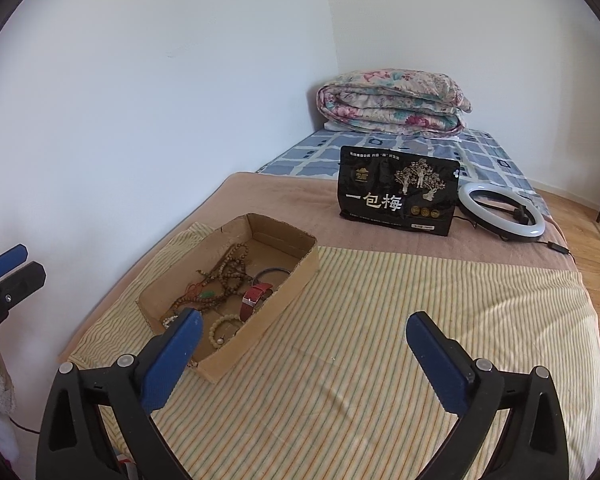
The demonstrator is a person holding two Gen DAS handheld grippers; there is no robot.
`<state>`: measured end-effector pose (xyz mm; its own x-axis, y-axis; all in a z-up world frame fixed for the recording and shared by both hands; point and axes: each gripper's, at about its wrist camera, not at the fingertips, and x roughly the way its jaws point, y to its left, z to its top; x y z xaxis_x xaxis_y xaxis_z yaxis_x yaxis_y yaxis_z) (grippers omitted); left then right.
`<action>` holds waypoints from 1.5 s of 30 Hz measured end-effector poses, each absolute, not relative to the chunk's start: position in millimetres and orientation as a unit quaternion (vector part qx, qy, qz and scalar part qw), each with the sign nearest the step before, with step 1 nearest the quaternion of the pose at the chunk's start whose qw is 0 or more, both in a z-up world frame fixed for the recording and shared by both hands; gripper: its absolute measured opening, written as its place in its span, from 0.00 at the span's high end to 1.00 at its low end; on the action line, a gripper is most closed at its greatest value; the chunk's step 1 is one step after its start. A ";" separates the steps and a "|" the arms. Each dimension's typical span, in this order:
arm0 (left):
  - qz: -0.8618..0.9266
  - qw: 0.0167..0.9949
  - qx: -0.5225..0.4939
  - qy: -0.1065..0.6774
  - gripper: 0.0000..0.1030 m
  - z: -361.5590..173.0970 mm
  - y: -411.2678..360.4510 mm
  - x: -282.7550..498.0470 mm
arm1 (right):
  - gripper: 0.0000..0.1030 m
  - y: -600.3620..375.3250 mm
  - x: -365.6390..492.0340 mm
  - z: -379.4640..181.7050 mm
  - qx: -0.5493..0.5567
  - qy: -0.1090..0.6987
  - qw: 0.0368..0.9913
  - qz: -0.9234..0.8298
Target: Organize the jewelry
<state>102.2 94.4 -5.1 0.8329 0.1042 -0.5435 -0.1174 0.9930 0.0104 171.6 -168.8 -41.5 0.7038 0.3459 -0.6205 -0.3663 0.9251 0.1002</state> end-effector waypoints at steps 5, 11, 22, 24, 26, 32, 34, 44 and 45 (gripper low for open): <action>0.058 0.958 -0.009 0.282 0.04 -3.4 92.8 100.2 | 0.00 -175.7 168.4 -40.7 -0.017 0.330 0.925 0.186; 0.058 0.958 -0.010 0.280 0.04 -1.6 89.7 99.3 | 0.00 -184.8 167.5 -39.3 -0.015 0.327 0.928 0.179; 0.058 0.959 -0.010 0.278 0.02 4.3 87.4 97.2 | 0.00 -194.6 163.5 -36.4 -0.011 0.322 0.931 0.172; 0.058 0.959 -0.010 0.276 0.01 4.6 87.8 96.9 | 0.00 -196.1 162.8 -35.9 -0.011 0.321 0.932 0.171; 0.058 0.959 -0.010 0.276 0.01 6.5 88.0 96.8 | 0.00 -197.3 162.3 -35.6 -0.010 0.320 0.932 0.170; 0.058 0.959 -0.010 0.276 0.01 8.7 87.8 98.0 | 0.00 -200.7 161.1 -35.9 -0.008 0.321 0.932 0.168; 0.058 0.959 -0.009 0.276 0.01 8.8 87.8 97.6 | 0.00 -201.3 160.8 -36.0 -0.008 0.321 0.932 0.167; 0.059 0.960 -0.009 0.275 0.01 7.5 86.4 96.9 | 0.00 -211.9 160.7 -39.4 -0.001 0.325 0.932 0.158; 0.059 0.960 -0.009 0.275 0.01 7.3 86.3 96.9 | 0.00 -212.8 160.6 -39.6 -0.001 0.325 0.933 0.157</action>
